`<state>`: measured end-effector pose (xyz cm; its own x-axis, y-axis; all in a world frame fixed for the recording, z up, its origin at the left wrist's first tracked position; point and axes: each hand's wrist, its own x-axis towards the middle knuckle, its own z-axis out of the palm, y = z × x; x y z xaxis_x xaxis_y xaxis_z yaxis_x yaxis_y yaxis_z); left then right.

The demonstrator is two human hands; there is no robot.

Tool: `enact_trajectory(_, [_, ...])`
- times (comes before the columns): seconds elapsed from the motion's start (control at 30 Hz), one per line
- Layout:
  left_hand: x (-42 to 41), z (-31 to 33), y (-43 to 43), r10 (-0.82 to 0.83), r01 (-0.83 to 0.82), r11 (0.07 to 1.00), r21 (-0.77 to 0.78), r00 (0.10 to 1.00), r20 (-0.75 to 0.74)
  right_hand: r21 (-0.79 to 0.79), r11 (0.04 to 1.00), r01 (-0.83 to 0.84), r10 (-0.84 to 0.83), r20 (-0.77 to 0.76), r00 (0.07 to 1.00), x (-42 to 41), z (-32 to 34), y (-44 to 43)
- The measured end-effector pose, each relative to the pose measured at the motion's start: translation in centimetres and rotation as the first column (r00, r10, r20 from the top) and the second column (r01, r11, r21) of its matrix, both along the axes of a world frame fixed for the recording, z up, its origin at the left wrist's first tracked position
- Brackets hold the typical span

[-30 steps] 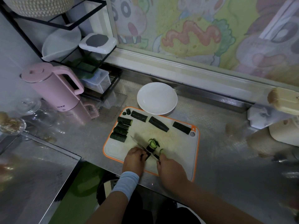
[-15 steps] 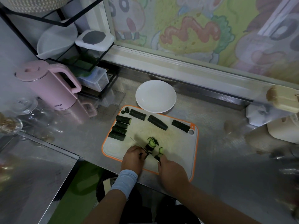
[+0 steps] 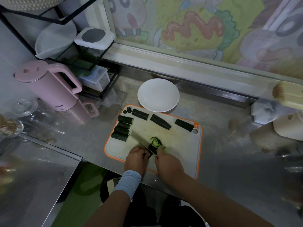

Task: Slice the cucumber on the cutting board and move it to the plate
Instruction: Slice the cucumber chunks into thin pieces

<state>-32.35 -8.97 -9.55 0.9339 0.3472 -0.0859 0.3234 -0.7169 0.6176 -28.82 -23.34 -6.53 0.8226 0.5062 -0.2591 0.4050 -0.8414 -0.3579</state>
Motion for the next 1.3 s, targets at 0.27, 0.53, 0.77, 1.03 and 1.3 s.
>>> enact_trajectory(0.27, [-0.1, -0.2, 0.0, -0.001, 0.001, 1.0, 0.007, 1.0, -0.017, 0.048, 0.998, 0.035, -0.035, -0.003, 0.999, -1.6, 1.1, -2.6])
enact_trajectory(0.53, [-0.3, -0.4, -0.2, 0.01, -0.01, 1.0, 0.005, 1.0, 0.003, 0.071, 0.997, 0.03, -0.029, -0.02, 0.999, -1.4, 0.2, -1.6])
enact_trajectory(0.77, [-0.2, -0.4, -0.1, -0.01, 0.01, 1.0, -0.006, 1.0, 0.016, 0.008, 1.0, -0.002, 0.002, -0.06, 0.998, -0.4, -0.1, -0.4])
enact_trajectory(1.03, [-0.1, -0.1, -0.1, -0.02, 0.02, 0.998, 0.056, 1.0, -0.005, 0.056, 0.998, 0.019, -0.015, -0.06, 0.998, 1.2, 1.0, -0.9])
enact_trajectory(1.3, [1.0, 1.5, -0.7, -0.042, 0.037, 0.981, 0.192, 0.999, 0.024, 0.147, 0.975, 0.168, -0.154, -0.097, 0.983, 3.4, 2.8, -2.4])
